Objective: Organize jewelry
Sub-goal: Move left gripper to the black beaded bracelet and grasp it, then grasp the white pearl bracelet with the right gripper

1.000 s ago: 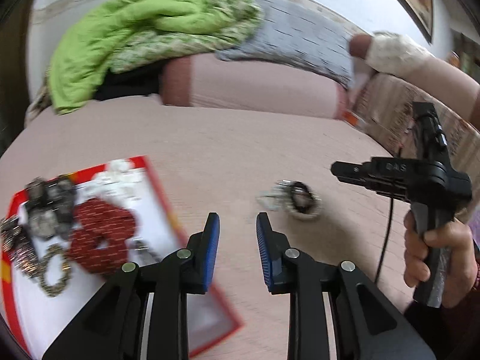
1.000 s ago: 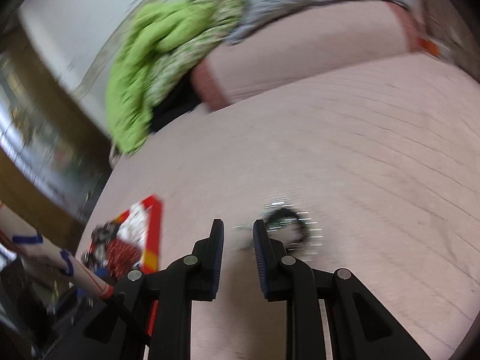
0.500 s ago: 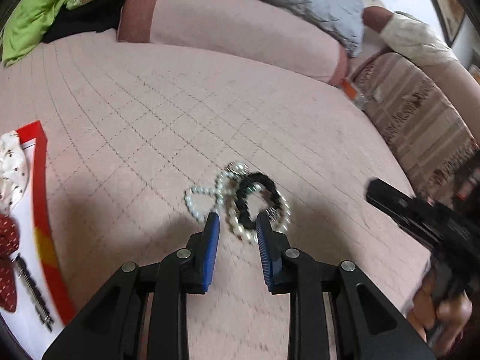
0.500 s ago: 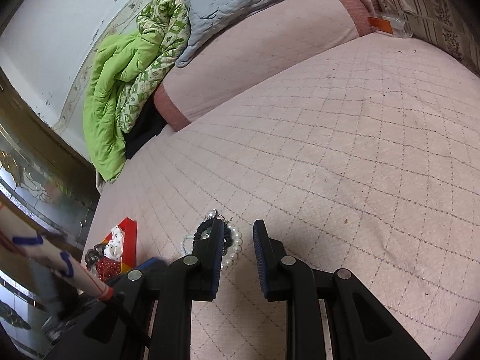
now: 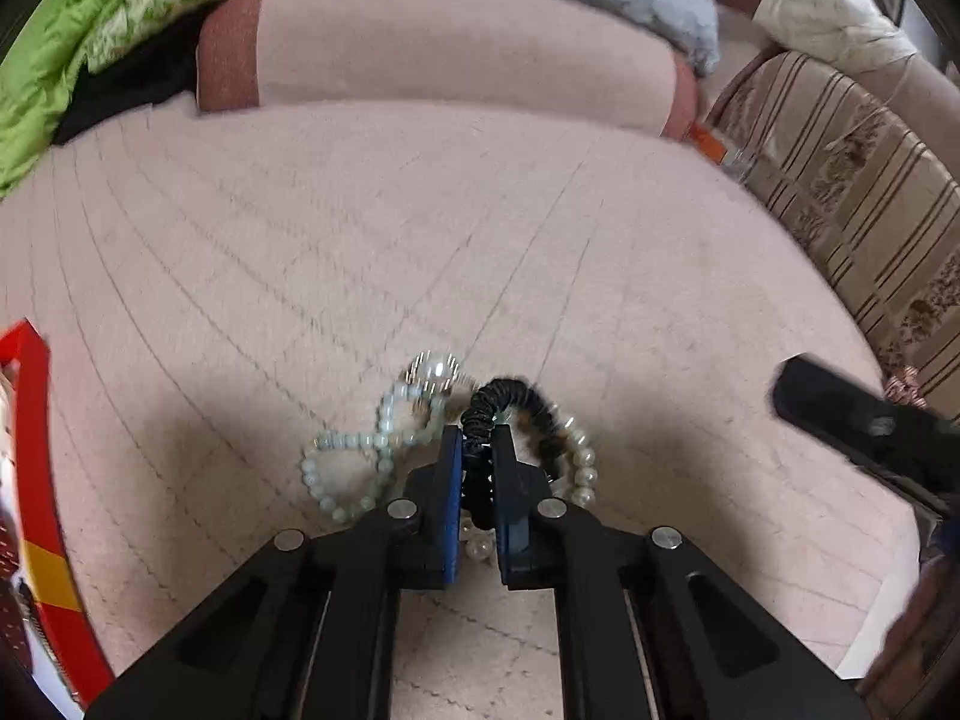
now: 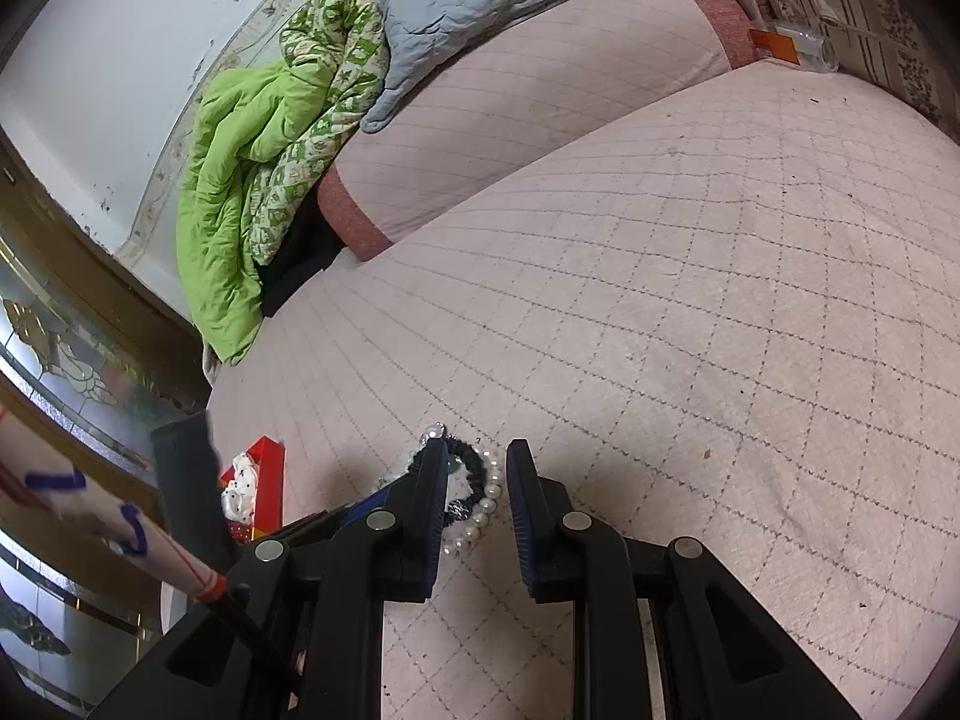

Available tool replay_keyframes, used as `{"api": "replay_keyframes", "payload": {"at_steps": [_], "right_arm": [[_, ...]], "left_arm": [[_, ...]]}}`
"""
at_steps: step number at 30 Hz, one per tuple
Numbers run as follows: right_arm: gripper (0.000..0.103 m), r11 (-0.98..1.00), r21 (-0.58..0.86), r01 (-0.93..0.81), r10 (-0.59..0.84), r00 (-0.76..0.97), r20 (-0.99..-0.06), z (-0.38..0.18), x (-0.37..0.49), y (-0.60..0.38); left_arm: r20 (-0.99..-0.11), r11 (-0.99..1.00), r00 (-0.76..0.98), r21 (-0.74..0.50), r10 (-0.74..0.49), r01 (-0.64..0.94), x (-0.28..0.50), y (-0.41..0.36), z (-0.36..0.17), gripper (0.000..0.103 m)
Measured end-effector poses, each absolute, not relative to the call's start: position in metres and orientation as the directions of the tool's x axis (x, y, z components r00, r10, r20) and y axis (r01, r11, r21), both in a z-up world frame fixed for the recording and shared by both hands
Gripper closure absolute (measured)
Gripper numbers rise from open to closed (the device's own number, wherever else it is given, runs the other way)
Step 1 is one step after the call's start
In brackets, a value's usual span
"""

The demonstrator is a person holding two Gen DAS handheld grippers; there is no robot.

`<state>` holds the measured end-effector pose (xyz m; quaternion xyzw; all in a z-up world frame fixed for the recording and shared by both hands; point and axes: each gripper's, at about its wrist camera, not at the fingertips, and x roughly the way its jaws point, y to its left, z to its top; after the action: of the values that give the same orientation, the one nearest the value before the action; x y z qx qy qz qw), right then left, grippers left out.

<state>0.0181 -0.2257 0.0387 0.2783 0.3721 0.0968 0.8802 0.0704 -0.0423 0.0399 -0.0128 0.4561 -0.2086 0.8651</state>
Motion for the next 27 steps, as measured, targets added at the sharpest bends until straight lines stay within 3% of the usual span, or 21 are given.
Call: {"api": "replay_keyframes", "payload": {"at_steps": [11, 21, 27], "right_arm": [[0.081, 0.850, 0.523, 0.060, 0.360, 0.659, -0.660, 0.026, 0.028, -0.218], [0.081, 0.928, 0.372, 0.020, 0.295, 0.574, -0.764, 0.001, 0.053, -0.173], [0.084, 0.989, 0.141, -0.043, 0.141, 0.549, -0.824, -0.011, 0.060, -0.137]], "left_arm": [[-0.588, 0.881, 0.659, -0.266, -0.470, 0.391, 0.037, 0.006, 0.154, 0.094], [-0.582, 0.918, 0.713, -0.183, -0.390, 0.352, -0.003, 0.058, 0.135, 0.094], [-0.579, 0.923, 0.721, -0.192, -0.382, 0.335, -0.012, 0.082, 0.113, 0.094]]}}
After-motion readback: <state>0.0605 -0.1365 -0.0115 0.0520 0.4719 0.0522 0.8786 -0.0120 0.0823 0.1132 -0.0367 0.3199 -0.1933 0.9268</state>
